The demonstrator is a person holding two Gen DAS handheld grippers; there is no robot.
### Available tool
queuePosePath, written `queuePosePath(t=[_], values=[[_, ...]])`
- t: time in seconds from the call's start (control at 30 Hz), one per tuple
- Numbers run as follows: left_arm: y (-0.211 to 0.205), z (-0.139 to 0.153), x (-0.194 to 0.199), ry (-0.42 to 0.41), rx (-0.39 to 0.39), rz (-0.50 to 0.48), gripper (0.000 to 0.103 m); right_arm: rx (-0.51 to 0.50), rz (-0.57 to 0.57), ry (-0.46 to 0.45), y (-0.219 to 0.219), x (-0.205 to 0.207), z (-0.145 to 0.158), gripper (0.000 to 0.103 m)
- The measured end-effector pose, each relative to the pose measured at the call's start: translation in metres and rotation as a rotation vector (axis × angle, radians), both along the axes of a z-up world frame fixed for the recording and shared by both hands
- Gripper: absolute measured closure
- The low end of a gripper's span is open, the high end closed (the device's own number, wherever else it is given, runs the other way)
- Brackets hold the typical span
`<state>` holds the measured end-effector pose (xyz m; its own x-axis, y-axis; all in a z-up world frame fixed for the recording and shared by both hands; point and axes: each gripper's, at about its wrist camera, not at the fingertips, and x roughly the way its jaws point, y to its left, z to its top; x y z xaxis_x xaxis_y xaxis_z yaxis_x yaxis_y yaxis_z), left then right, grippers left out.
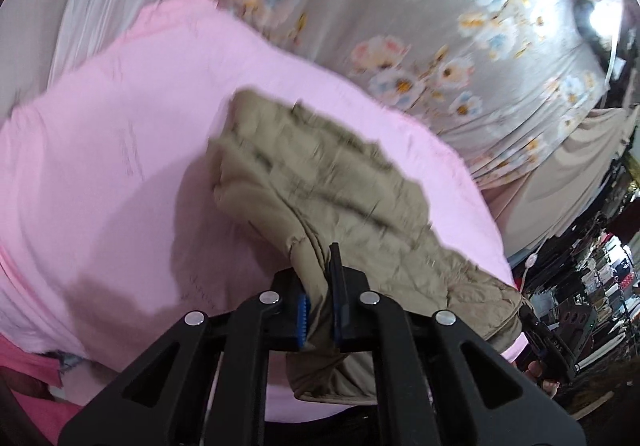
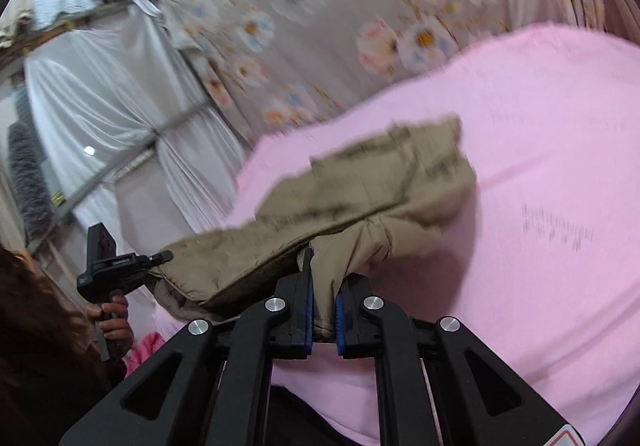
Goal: Fold large clothes
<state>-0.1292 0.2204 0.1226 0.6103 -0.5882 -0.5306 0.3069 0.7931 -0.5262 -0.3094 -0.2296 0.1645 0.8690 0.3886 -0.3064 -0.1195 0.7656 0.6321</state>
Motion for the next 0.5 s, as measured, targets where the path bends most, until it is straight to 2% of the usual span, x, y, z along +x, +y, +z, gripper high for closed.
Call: queuePosePath(t=[0.13, 0.23, 0.37, 0.5], values=[[0.002, 0.048, -0.002, -0.117, -0.023, 0.007, 0.095, 0.007, -0.041, -0.115, -0.016, 0.01, 0.044, 0.095], [-0.009, 0.07, 0.021, -0.17, 0.002, 0.015, 0.095, -0.012, -0.072, -0.161, -0.024, 0.044, 0.066, 0.095], [-0.025, 0.073, 0.07, -0.2, 0.063, 0.048, 0.094, -0.054, -0.163, -0.144, -0.033, 0.101, 0.068, 0.095], [-0.05, 0.055, 0.13, -0.188, 0.148, 0.097, 0.094, -0.065, -0.233, -0.086, -0.039, 0.17, 0.046, 0.095]])
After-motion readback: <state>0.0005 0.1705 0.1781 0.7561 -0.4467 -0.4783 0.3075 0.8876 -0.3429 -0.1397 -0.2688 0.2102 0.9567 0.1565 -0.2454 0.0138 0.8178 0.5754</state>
